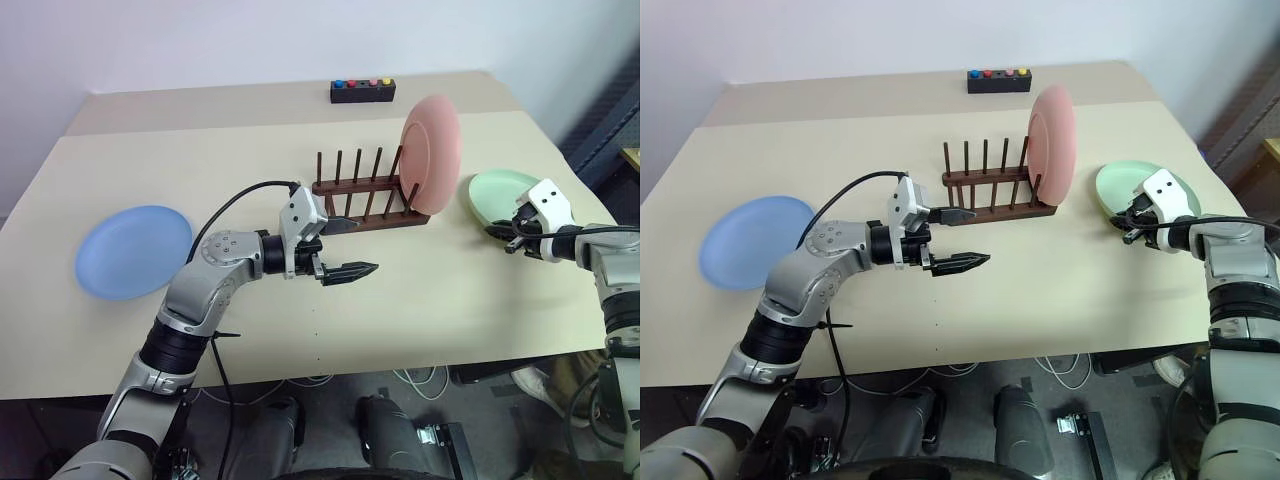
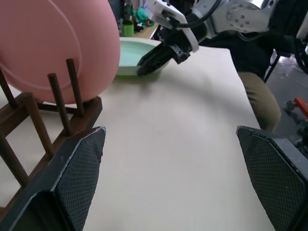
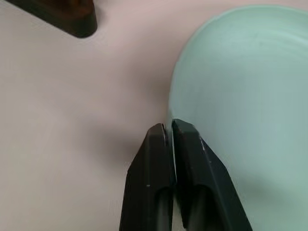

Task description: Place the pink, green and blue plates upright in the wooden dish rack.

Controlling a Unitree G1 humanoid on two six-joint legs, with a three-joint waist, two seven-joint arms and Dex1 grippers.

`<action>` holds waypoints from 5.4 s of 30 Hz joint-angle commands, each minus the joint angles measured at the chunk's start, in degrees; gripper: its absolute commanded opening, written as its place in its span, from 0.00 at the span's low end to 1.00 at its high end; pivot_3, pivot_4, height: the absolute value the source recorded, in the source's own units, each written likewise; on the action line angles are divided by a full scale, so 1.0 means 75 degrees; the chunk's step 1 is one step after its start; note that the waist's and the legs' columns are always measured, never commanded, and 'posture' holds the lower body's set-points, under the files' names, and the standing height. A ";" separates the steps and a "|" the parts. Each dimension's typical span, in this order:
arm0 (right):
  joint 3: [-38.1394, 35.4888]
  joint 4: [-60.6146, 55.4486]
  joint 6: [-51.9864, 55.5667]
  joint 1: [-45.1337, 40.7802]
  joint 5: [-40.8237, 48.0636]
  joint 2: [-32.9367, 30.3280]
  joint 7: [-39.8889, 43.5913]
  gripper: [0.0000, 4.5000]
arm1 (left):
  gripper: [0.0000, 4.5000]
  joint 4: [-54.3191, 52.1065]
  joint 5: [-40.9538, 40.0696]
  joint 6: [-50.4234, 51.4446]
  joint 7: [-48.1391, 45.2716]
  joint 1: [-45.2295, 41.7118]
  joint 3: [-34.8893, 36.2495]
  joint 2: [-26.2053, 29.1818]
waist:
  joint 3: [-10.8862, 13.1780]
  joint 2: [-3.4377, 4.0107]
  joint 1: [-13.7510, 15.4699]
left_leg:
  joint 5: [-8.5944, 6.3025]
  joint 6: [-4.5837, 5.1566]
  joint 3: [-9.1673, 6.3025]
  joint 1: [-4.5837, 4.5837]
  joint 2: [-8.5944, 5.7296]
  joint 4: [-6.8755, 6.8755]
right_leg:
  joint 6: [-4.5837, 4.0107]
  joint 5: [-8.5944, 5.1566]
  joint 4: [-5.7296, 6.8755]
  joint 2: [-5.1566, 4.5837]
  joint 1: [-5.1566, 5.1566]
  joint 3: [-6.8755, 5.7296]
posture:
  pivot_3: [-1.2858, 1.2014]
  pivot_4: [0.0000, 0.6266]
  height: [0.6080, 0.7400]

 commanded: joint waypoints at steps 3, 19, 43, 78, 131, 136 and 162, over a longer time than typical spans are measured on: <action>-0.0305 -0.0052 -0.0132 -0.0123 0.0102 -0.0044 -0.0235 0.01 | 1.00 -0.0115 -0.0145 -0.0102 -0.0054 -0.0086 0.0144 -0.0025 | 0.0000 0.0000 -0.0006 | 0.0000 0.0000 0.0001 0.0000 0.0000 0.0002 | 0.0000 0.0000 0.0000 0.0000 0.0000 0.0001 | 0.52 0.24 1.00; -0.3065 -0.1446 0.0426 -0.2848 0.3278 0.0796 -0.1406 0.01 | 1.00 0.1010 -0.0057 -0.1220 0.0073 -0.0708 0.0831 -0.0343 | 0.0009 0.0014 -0.0018 | 0.0000 0.0000 0.0003 -0.0003 0.0002 0.0001 | -0.0002 0.0001 -0.0002 0.0001 -0.0005 0.0004 | 0.52 0.24 1.00; -0.3358 -0.5052 0.4952 -0.2038 0.8435 0.2514 -0.2137 0.01 | 1.00 0.0734 -0.0744 -0.1064 -0.0061 -0.0597 0.1264 -0.0267 | 0.0009 0.0017 -0.0010 | -0.0003 0.0006 -0.0003 -0.0011 0.0001 0.0002 | -0.0003 0.0003 0.0000 -0.0003 -0.0015 0.0004 | 0.52 0.24 1.00; -0.2663 -0.5000 0.4323 -0.0742 0.7786 0.3628 -0.2464 0.01 | 1.00 0.0468 -0.1057 -0.0763 -0.0122 -0.0414 0.1283 -0.0255 | 0.0009 0.0017 -0.0019 | -0.0003 0.0006 -0.0003 -0.0012 0.0002 0.0002 | -0.0003 0.0003 0.0002 0.0001 -0.0019 0.0004 | 0.52 0.24 1.00; -0.1384 -0.5294 0.2957 -0.0283 0.4698 0.3035 -0.1749 0.99 | 1.00 0.0279 -0.1243 -0.0710 -0.0023 -0.0326 0.1198 -0.0360 | 0.0008 0.0016 -0.0015 | -0.0003 0.0005 -0.0003 -0.0012 0.0002 0.0001 | -0.0003 0.0003 0.0001 0.0002 -0.0019 0.0003 | 0.52 0.24 1.00; -0.1127 -0.5753 0.2750 -0.0136 0.4175 0.2881 -0.1974 0.99 | 1.00 0.0267 -0.1276 -0.0690 -0.0017 -0.0333 0.1210 -0.0380 | 0.0009 0.0016 -0.0013 | -0.0003 0.0005 -0.0004 -0.0012 0.0002 0.0001 | -0.0003 0.0003 0.0001 0.0001 -0.0019 0.0003 | 0.52 0.24 1.00; -0.2141 -0.8292 0.2671 0.0392 0.4590 0.2706 -0.3196 0.99 | 1.00 0.0503 -0.1105 -0.0852 -0.0131 -0.0393 0.1265 -0.0283 | 0.0009 0.0015 0.0011 | -0.0003 0.0005 -0.0006 -0.0012 0.0002 0.0000 | -0.0003 0.0003 -0.0005 0.0001 -0.0014 0.0002 | 0.52 0.24 1.00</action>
